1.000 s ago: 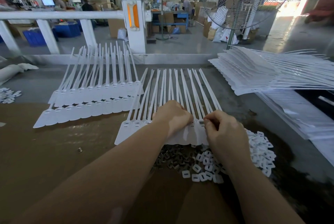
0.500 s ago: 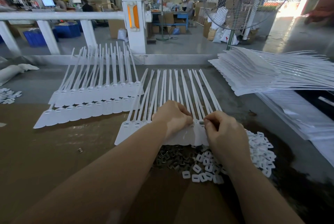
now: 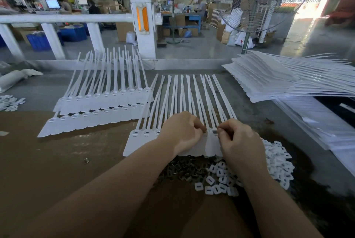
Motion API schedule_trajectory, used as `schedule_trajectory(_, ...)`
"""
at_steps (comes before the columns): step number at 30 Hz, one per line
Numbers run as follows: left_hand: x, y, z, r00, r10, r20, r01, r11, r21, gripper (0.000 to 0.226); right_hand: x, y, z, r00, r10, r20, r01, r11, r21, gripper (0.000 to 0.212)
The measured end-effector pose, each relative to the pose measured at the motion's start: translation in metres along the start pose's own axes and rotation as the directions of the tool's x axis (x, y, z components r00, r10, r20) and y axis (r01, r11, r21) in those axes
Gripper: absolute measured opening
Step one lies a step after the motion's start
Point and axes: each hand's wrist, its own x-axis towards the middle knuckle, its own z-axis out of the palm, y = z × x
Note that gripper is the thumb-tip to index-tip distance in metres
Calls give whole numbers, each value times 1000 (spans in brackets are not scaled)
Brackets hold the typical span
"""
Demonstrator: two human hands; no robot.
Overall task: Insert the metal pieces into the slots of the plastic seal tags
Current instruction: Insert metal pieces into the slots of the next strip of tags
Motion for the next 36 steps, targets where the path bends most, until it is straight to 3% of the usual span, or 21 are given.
schedule_trajectory(8,-6,-11,1,995,99,33,-103,987,121,34,0,1,1,1000,4,-7,-4,1000,-13,9)
schedule_trajectory(13,-6,-10,-1,980,171,96,-192,937,291,42,0,1,1,1000,5,5,-5,1000,-10,9)
schedule_trajectory(23,-6,5,-1,914,358,189,-385,623,681,35,-2,-2,0,1000,0,8,0,1000,0,10)
schedule_trajectory(24,-5,6,-1,914,355,196,-388,622,680,35,-2,-2,0,1000,2,8,-2,1000,3,10)
schedule_trajectory(26,-3,4,-3,938,299,176,-344,727,595,38,-2,-1,-1,1000,3,10,-3,1000,5,10)
schedule_trajectory(28,-3,-3,-5,969,209,132,-245,883,400,45,-2,-1,-1,1000,2,9,-2,1000,3,10)
schedule_trajectory(30,-5,-9,-7,985,146,92,-162,965,205,55,-2,-1,-1,1000,5,6,-5,1000,-2,9)
schedule_trajectory(33,-7,-13,-7,990,131,46,-135,986,97,60,-1,-1,-1,1000,5,7,-6,1000,2,9)
schedule_trajectory(36,-7,-15,-6,981,182,70,-190,972,136,59,-1,-2,-1,1000,7,13,-7,1000,4,9)
